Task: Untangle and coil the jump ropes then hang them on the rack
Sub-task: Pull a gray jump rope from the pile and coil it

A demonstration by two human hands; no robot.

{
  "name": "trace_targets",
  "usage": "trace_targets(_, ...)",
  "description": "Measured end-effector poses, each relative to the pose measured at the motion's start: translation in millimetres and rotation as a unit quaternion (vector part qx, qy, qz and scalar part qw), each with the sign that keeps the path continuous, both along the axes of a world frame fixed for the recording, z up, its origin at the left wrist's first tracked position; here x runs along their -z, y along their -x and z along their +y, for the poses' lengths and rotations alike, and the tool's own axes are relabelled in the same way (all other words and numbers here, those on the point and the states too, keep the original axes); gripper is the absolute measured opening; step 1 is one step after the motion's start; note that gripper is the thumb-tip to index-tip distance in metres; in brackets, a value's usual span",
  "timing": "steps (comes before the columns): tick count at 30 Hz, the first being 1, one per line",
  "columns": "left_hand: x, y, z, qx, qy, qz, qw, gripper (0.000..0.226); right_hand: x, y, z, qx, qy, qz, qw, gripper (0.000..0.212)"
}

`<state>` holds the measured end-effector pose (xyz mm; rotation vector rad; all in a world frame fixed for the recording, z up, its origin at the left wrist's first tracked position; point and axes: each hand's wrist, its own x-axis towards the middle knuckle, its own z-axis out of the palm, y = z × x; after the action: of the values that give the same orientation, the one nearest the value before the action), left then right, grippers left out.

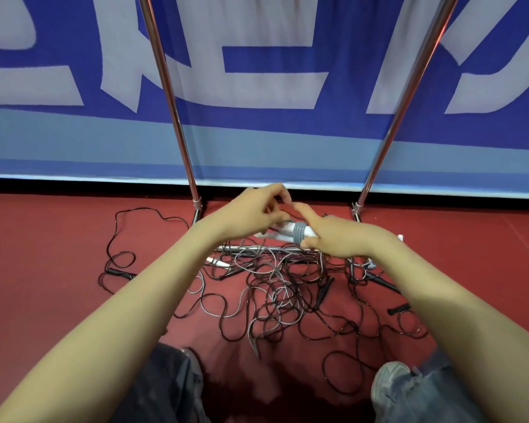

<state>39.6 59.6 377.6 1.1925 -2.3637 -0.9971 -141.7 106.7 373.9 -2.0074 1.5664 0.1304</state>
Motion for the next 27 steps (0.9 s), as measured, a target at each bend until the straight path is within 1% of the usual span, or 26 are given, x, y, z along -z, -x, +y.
trace_targets(2, 0.7, 0.0, 3.4, 0.008, 0.036, -0.041, 0.998, 0.025, 5.8, 1.0, -3.1, -0.005, 0.019, 0.013, 1.000, 0.064)
trace_targets(4, 1.7, -0.9, 5.5, -0.009, 0.011, -0.041, 0.999, 0.028, 9.2, 4.4, -5.8, -0.003, 0.063, 0.038, 0.997, 0.059)
trace_targets(7, -1.4, -3.9, 6.4, -0.025, -0.008, -0.073, 0.997, 0.022, 7.5, 10.2, -7.5, 0.029, 0.149, 0.077, 0.985, 0.047)
trace_targets(8, -1.4, -4.2, 6.7, -0.030, -0.019, -0.064, 0.997, 0.019, 7.4, 11.2, -7.6, 0.039, 0.167, 0.081, 0.982, 0.045)
trace_targets(10, -1.1, -2.1, 7.8, -0.065, -0.049, 0.003, 0.997, 0.016, 7.6, 12.8, -8.8, 0.057, 0.184, 0.071, 0.979, 0.047)
trace_targets(13, 1.3, 4.7, 8.8, -0.148, -0.063, 0.128, 0.979, 0.007, 5.3, 16.7, -13.8, 0.106, 0.182, -0.002, 0.978, 0.050)
trace_targets(14, 1.7, 7.2, 9.7, -0.165, -0.099, 0.176, 0.965, 0.006, 4.7, 17.1, -15.3, 0.118, 0.188, -0.027, 0.975, 0.051)
trace_targets(16, 1.5, 10.9, 11.8, -0.176, -0.225, 0.262, 0.922, 0.008, 3.8, 14.6, -16.1, 0.135, 0.211, -0.066, 0.966, 0.050)
trace_targets(17, 0.0, 11.3, 13.6, -0.173, -0.285, 0.286, 0.898, 0.007, 2.7, 12.4, -15.5, 0.143, 0.217, -0.093, 0.961, 0.048)
trace_targets(18, -0.8, 11.0, 15.1, -0.166, -0.325, 0.297, 0.882, 0.005, 2.3, 10.8, -15.1, 0.152, 0.217, -0.122, 0.957, 0.046)
trace_targets(19, -0.5, 10.9, 15.3, -0.162, -0.346, 0.302, 0.874, 0.003, 1.4, 10.4, -15.1, 0.159, 0.213, -0.145, 0.953, 0.044)
trace_targets(21, 0.9, 9.7, 13.2, -0.165, -0.340, 0.302, 0.875, 0.005, -2.8, 12.2, -14.3, 0.169, 0.199, -0.176, 0.949, 0.040)
trace_targets(24, 3.1, 6.7, 8.9, -0.169, -0.276, 0.288, 0.901, 0.011, -10.2, 17.4, -11.0, 0.165, 0.166, -0.227, 0.945, 0.037)
trace_targets(26, 5.2, 5.2, 8.5, -0.159, -0.252, 0.283, 0.912, 0.014, -14.0, 18.2, -7.9, 0.152, 0.135, -0.289, 0.936, 0.035)
trace_targets(27, 6.3, 4.9, 9.2, -0.158, -0.244, 0.295, 0.910, 0.014, -14.9, 18.5, -7.1, 0.149, 0.118, -0.328, 0.926, 0.034)
